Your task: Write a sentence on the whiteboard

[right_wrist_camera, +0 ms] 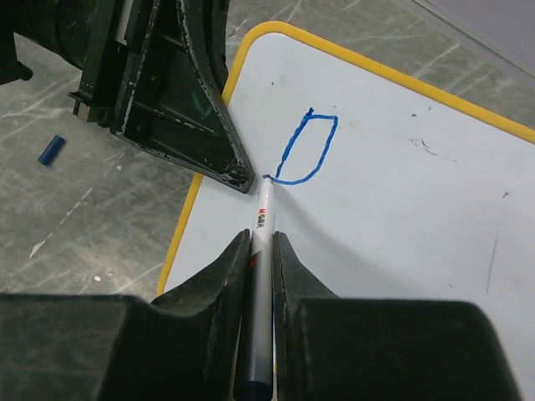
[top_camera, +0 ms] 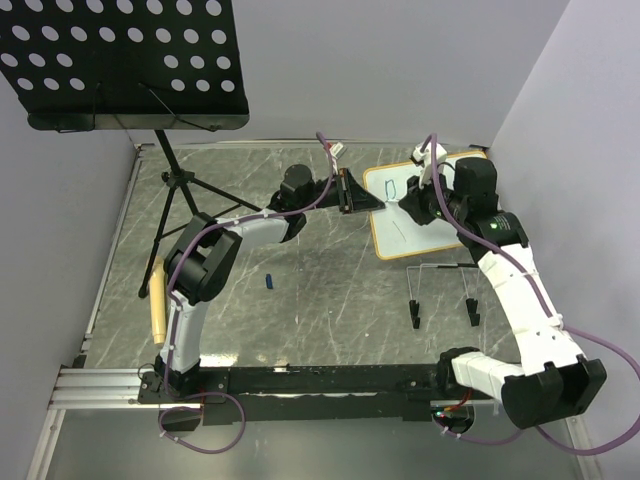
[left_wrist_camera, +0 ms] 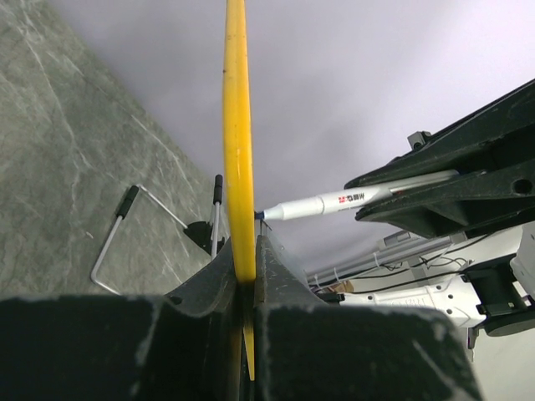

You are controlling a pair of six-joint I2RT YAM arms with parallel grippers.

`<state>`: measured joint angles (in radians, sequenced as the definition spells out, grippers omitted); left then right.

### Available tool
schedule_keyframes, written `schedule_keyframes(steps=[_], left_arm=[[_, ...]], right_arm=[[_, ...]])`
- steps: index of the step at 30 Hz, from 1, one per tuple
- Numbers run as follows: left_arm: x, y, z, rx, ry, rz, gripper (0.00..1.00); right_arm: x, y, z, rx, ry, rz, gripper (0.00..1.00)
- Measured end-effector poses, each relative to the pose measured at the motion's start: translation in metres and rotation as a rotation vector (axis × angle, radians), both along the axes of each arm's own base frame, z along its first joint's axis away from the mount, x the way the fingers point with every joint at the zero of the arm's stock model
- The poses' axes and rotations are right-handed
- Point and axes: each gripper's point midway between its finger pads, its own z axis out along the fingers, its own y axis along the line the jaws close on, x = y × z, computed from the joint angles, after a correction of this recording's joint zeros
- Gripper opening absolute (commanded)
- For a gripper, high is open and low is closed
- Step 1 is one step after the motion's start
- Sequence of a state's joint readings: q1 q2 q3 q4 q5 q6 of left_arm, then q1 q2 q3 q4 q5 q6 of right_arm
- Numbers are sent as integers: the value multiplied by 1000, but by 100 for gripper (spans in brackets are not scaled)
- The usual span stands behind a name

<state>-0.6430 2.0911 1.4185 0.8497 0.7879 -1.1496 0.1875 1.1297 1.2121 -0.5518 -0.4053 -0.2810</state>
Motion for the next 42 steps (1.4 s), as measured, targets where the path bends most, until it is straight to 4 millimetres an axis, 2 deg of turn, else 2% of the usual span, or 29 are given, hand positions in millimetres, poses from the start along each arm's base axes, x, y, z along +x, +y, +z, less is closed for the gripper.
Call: schedule_keyframes(steps=[4, 9, 12, 21, 42], left_arm=[[-1, 1, 1, -9, -6, -4, 1], [-2, 1, 4, -16, -2, -6, 1], [-2, 1, 4, -16, -2, -7, 1], [-6, 3, 6, -17, -5, -12, 1], [-4, 4, 6, -22, -6, -7, 1]], right_arm=[[-2, -4, 7, -6, -25, -17, 0], [-7, -12, 29, 2, -94, -39, 0], [-5, -16, 35, 4, -116, -53, 0], [10, -28, 21, -12, -81, -101, 0], [20, -22, 20, 4, -75, -78, 0]])
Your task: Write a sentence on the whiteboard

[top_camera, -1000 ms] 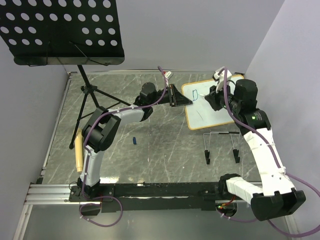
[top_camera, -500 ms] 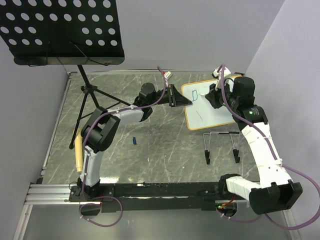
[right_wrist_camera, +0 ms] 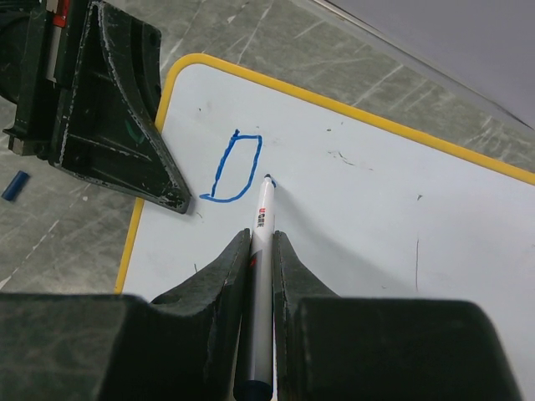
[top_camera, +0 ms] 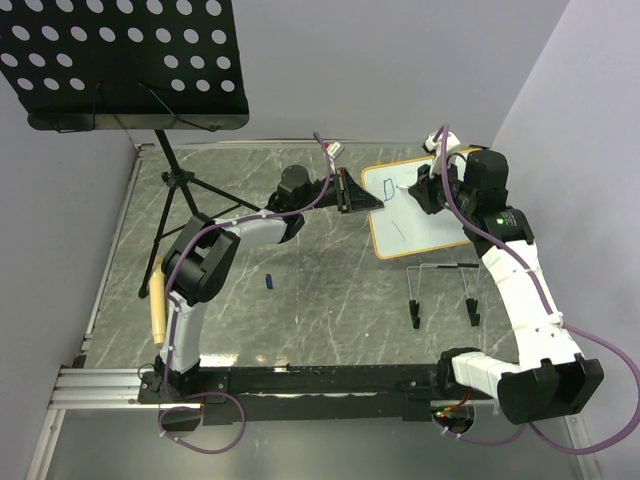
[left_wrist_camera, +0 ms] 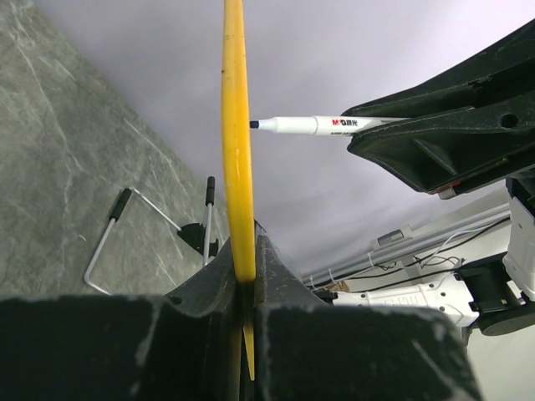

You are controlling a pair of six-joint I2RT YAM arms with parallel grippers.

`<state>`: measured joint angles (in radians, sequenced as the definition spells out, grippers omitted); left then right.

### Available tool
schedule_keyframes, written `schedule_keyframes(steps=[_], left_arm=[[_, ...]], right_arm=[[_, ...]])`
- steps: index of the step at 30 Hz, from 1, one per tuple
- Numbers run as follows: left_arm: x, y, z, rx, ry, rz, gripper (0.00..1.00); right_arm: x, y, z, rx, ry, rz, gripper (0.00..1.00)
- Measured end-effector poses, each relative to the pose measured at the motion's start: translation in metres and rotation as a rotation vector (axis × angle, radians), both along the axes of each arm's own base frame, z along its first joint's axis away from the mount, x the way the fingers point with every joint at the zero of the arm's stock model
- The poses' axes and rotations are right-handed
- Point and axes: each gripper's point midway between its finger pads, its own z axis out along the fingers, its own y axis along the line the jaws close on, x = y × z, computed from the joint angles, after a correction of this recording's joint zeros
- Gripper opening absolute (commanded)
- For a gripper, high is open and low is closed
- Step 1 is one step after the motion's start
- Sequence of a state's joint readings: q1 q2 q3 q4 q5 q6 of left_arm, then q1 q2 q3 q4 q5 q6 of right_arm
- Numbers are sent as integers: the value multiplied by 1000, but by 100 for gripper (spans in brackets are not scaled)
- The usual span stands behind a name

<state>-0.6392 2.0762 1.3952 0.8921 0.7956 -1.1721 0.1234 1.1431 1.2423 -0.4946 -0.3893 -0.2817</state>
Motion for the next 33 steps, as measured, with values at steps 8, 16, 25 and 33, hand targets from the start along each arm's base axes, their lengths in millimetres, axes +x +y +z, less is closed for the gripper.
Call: schedule_keyframes(steps=[8, 16, 25, 33], left_arm=[[0, 0, 0, 0, 0, -1, 1], [0, 0, 0, 0, -1, -1, 1], [4, 2, 0, -1, 1, 13, 1], [6, 4, 0, 0, 3, 18, 1]], right_arm=[[-5, -1, -2, -5, -3, 0, 0], [-23, 0, -16, -3, 23, 18, 0], [-17, 0, -16, -3, 32, 17, 0], [-3, -5, -9, -6, 13, -12, 0]])
